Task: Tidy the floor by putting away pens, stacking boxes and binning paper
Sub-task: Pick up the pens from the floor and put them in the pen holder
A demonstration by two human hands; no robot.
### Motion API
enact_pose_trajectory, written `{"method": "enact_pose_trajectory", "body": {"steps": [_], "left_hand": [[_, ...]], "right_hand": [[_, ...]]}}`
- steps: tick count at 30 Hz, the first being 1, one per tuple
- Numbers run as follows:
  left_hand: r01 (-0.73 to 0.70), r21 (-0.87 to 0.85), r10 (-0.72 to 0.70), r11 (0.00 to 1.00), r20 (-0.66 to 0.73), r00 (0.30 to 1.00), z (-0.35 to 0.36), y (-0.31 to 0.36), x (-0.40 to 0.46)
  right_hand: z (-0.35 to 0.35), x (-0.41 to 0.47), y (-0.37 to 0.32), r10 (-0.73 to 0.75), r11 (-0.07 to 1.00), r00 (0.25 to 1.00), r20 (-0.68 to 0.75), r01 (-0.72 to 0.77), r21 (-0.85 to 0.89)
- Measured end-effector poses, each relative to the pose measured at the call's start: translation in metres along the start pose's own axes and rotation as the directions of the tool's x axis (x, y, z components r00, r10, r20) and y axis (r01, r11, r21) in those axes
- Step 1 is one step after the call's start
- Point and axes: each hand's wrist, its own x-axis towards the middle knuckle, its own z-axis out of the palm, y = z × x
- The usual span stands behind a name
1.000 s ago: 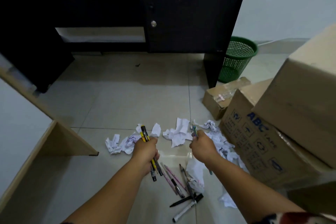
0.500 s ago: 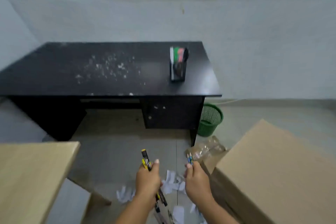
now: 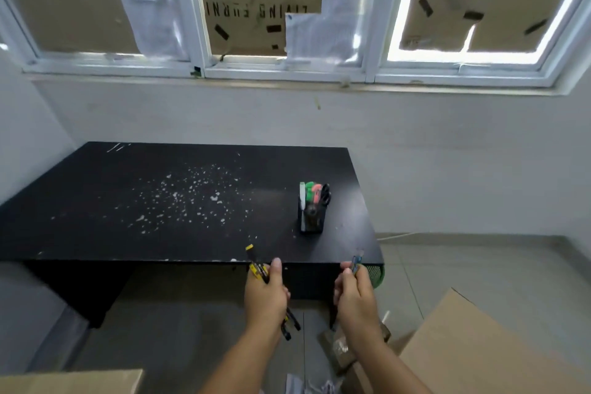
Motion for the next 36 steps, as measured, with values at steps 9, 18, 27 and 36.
{"method": "enact_pose_trajectory", "body": {"steps": [9, 18, 27, 36], "left_hand": [[-0.110, -0.085, 0.114, 0.990, 0.034, 0.993, 0.064, 0.063, 0.118], [-0.161, -0.162, 0.176, 0.974, 0.079, 0.981, 0.132, 0.078, 0.191], [-0.144, -0.196, 0.164, 0.970, 0.087, 0.983, 0.154, 0.061, 0.220], [-0.099, -0.340, 0.137, 0.935, 0.087, 0.987, 0.162, 0.075, 0.230]], "right_hand": [[0.048, 0.112, -0.040, -0.217, 0.976, 0.973, -0.081, 0.214, -0.050], [0.072, 0.227, -0.053, -0.343, 0.928, 0.939, -0.013, 0.336, -0.161], [0.073, 0.268, -0.016, -0.428, 0.742, 0.882, 0.198, 0.468, -0.480], [0.064, 0.270, 0.001, -0.443, 0.453, 0.853, 0.276, 0.478, -0.753]]}}
